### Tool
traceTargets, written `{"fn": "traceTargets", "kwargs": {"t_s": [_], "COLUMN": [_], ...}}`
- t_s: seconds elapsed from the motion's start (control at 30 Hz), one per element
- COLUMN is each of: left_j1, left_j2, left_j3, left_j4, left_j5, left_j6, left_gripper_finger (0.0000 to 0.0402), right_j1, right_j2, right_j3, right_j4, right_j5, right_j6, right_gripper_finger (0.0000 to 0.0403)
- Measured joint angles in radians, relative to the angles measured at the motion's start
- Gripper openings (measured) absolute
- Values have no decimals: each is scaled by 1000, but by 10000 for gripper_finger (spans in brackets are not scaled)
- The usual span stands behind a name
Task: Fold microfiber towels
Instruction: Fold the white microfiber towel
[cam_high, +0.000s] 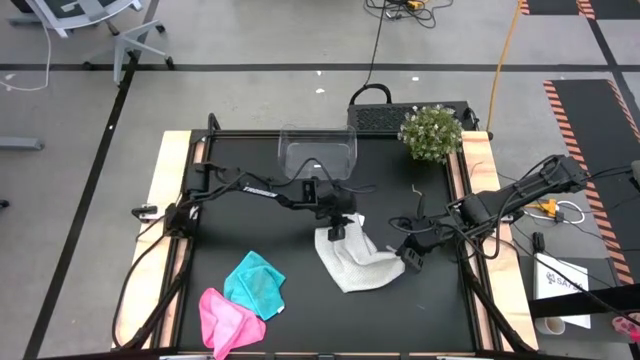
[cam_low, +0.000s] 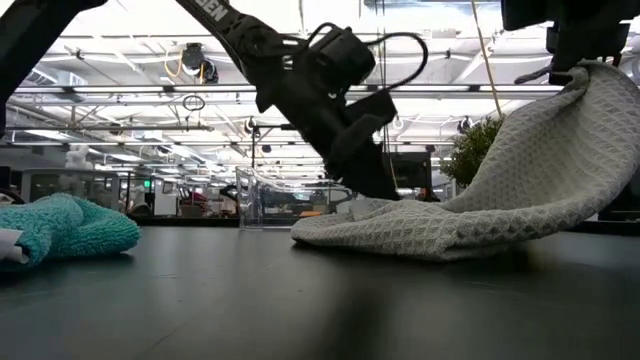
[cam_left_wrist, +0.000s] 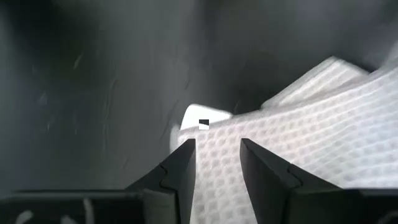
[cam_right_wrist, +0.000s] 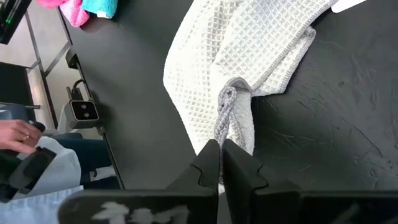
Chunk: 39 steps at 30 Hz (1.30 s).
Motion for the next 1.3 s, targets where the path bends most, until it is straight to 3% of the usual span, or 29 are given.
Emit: {"fn": "traceTargets", "kwargs": {"t_s": [0.2,0.7,0.93,1.3], "left_j1": [11,39,32,8], "left_j2": [18,51,51,88], "left_j3": [0,0,0,5], "left_j4": [12,-13,-16,12], "left_j5": [-42,-31,41,17], "left_j6": [16,38,26,29], "left_gripper_finger": [129,129,129,129], "right_j1": [-22,-48,-48,-48], "right_j2": [0,0,0,0], "right_j3": [0,0,0,0], "right_j4": [0,1,3,23], "right_j5": [4,3,3,3], "right_j6": [-7,-27,-27,-27], "right_gripper_finger": [0,0,0,0]}}
